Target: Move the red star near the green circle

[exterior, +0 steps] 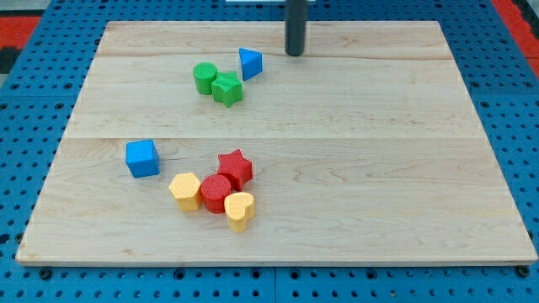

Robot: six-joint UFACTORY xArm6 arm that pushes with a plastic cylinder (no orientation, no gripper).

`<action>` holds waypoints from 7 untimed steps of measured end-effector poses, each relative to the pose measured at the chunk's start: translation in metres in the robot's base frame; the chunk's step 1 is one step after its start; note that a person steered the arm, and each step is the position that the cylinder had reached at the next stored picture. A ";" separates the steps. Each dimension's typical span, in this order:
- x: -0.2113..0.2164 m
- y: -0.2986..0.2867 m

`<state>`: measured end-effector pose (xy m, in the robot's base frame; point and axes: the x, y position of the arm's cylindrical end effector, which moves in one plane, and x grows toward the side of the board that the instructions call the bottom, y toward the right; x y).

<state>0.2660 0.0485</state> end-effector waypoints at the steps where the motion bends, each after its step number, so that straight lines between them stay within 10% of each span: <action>1: 0.035 0.013; 3: 0.065 0.042; 5: 0.203 0.082; 7: 0.262 -0.065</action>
<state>0.5280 -0.0169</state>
